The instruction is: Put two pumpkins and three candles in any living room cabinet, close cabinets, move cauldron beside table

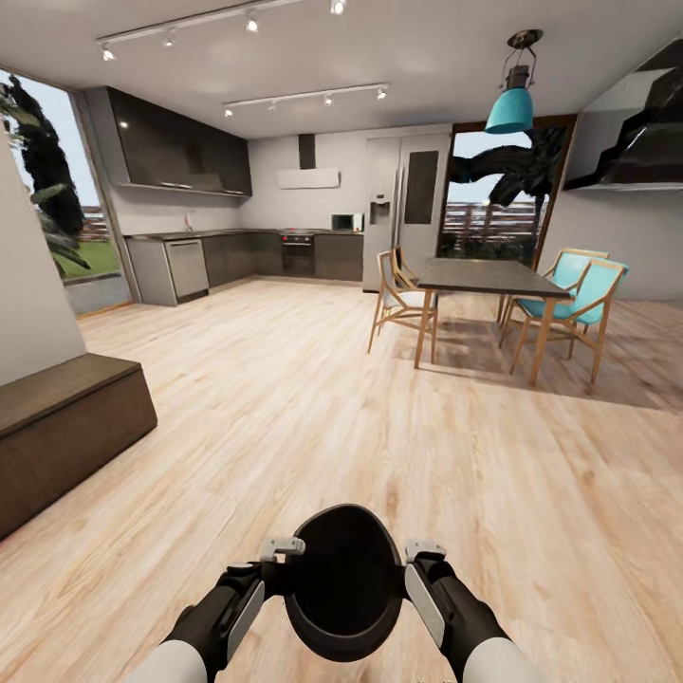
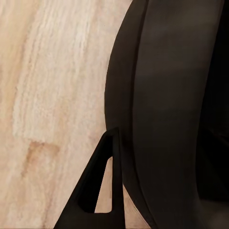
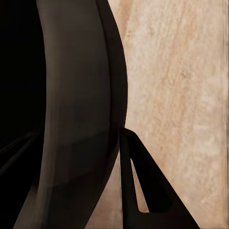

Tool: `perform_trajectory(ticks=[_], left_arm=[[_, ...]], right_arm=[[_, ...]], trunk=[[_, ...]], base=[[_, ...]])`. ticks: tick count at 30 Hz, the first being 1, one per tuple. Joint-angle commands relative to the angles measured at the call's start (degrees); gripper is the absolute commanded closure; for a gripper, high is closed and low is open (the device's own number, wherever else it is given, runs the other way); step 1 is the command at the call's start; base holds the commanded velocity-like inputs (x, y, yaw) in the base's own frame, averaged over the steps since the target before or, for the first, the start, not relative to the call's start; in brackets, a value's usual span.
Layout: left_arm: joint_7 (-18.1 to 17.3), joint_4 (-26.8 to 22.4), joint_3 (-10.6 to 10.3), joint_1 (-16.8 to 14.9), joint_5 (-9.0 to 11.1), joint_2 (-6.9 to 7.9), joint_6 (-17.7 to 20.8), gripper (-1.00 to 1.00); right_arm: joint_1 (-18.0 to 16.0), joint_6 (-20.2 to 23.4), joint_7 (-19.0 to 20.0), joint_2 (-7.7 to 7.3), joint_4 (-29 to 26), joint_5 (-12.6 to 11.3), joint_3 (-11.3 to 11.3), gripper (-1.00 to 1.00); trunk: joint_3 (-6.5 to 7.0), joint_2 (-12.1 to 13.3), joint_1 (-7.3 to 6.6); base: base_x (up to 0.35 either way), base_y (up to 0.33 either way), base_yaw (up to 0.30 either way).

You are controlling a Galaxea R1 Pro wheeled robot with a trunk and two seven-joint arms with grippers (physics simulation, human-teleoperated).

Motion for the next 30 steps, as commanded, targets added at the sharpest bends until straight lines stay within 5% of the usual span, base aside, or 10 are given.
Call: perform_trajectory(ticks=[1,13,30], left_arm=[[-1.24,-0.01,0.04,0.0,1.36,0.01,0.37,1.0],[-1.13,0.04,0.04,0.0,1.3,0.01,0.2,1.0],[-1.1,0.08,0.04,0.0,1.27,0.01,0.11,1.0]], right_arm=[[-0.06,-0.85,0.63,0.0,-0.78,-1.98,0.36,1.0],[-0.03,-0.85,0.71,0.0,-0.78,-1.98,0.36,1.0],[-0.07,-0.85,0.71,0.0,-0.78,-1.98,0.36,1.0]], trunk=[[-0.05,-0.03,-0.02],[-0.05,-0.03,-0.02],[-0.05,-0.03,-0.02]], base=[[0.006,0.005,-0.272],[0.029,-0.037,-0.274],[0.197,-0.162,-0.15]])
